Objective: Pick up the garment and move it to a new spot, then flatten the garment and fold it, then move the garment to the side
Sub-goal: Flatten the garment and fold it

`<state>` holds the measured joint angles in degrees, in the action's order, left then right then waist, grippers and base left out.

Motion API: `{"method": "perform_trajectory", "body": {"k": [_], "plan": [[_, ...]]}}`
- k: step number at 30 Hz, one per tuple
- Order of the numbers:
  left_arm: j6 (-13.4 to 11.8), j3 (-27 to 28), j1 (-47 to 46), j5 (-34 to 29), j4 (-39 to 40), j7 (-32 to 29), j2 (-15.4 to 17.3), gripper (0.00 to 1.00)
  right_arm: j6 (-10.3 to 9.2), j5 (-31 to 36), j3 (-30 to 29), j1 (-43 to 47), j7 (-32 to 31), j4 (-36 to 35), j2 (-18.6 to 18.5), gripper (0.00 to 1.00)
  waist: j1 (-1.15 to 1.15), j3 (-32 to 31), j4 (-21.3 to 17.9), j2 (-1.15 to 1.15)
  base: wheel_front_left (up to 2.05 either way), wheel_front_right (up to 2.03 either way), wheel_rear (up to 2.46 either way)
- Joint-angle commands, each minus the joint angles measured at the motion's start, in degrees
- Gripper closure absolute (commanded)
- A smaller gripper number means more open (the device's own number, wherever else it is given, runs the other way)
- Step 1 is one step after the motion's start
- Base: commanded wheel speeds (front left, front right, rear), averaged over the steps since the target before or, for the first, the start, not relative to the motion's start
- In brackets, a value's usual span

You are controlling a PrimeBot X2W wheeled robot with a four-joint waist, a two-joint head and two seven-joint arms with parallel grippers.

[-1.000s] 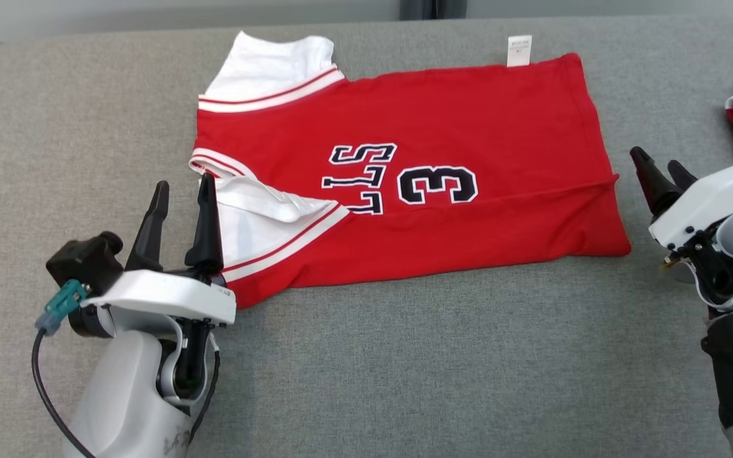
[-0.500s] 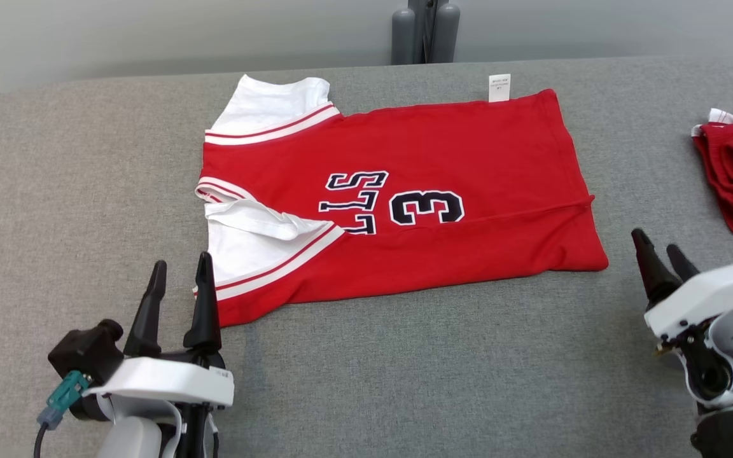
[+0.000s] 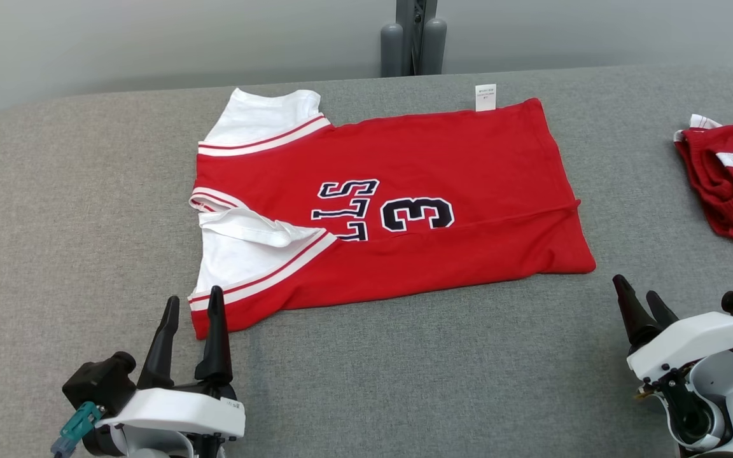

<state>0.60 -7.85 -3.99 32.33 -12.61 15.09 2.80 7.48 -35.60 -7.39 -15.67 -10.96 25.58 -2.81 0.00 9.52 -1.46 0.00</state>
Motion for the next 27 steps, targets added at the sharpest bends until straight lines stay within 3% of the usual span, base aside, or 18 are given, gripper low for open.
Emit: {"method": "perform_trajectory", "body": {"k": [1,11,21,27], "plan": [[-0.26,-0.17,0.16,-0.57,0.24,0.03,0.24,0.00,0.04,-0.26,0.18,0.80,0.58,0.21,-0.20,0.00,0.00,-0.07,0.16,0.00,0.00,0.00,0.00],[-0.75,-1.29,0.49,-1.00,-1.76,0.02,0.23,0.00,0.04,-0.48,1.53,0.02,0.88,0.59,-0.19,0.00,0.00,0.08,0.42,0.00,0.00,0.00,0.00],[-1.12,-7.18,-2.48,14.95,-12.53,-1.24,0.40,0.00,0.04,-3.10,3.44,-1.99,0.34,2.80,-0.20,0.00,0.00,1.92,0.50,0.00,0.00,0.00,0.00],[0.03,-9.59,-5.66,21.47,-16.02,-1.96,0.22,0.00,0.04,-5.15,5.03,-4.31,0.21,5.29,-0.23,0.00,0.00,3.39,0.60,0.00,0.00,0.00,0.00]]}}
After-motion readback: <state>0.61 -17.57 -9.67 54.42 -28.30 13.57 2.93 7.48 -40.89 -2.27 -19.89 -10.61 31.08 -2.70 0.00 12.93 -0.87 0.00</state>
